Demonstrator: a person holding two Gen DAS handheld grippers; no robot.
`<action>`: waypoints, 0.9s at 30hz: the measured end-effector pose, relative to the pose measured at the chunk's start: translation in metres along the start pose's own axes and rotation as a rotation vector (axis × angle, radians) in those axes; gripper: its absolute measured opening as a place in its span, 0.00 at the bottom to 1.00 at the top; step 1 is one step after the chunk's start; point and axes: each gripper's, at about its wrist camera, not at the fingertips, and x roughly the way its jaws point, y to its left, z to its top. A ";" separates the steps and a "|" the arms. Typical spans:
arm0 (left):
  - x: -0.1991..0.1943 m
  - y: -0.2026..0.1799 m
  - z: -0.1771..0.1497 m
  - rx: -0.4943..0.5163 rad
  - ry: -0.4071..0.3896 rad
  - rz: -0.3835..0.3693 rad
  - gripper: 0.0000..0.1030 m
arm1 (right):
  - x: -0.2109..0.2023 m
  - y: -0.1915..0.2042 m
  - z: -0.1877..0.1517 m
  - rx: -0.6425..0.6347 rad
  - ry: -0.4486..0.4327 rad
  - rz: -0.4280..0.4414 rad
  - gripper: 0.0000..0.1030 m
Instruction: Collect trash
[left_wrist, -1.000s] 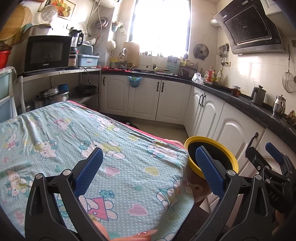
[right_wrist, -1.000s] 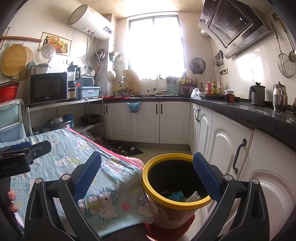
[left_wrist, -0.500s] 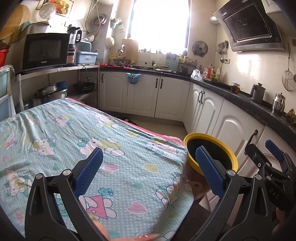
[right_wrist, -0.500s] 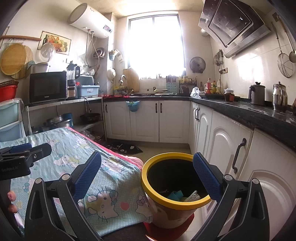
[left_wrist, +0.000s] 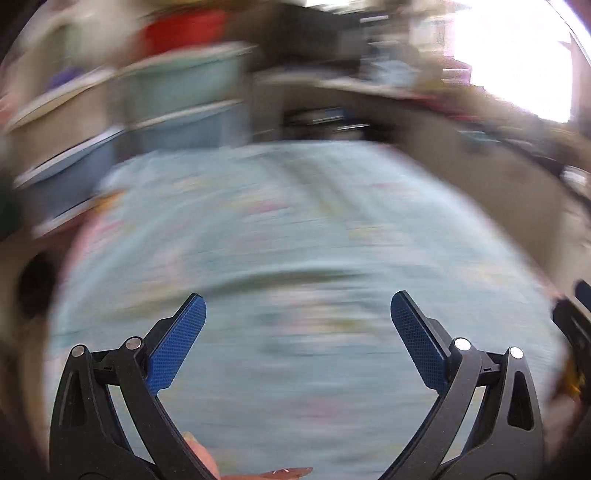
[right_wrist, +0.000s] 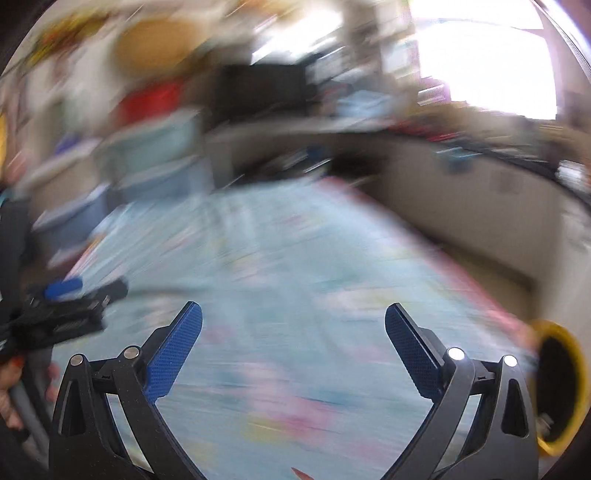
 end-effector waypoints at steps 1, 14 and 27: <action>0.008 0.023 0.000 -0.042 0.020 0.041 0.90 | 0.024 0.026 0.005 -0.031 0.058 0.048 0.94; 0.073 0.142 -0.026 -0.208 0.227 0.291 0.91 | 0.160 0.185 -0.017 -0.224 0.343 0.120 0.94; 0.073 0.144 -0.026 -0.222 0.228 0.276 0.91 | 0.161 0.185 -0.016 -0.211 0.344 0.129 0.95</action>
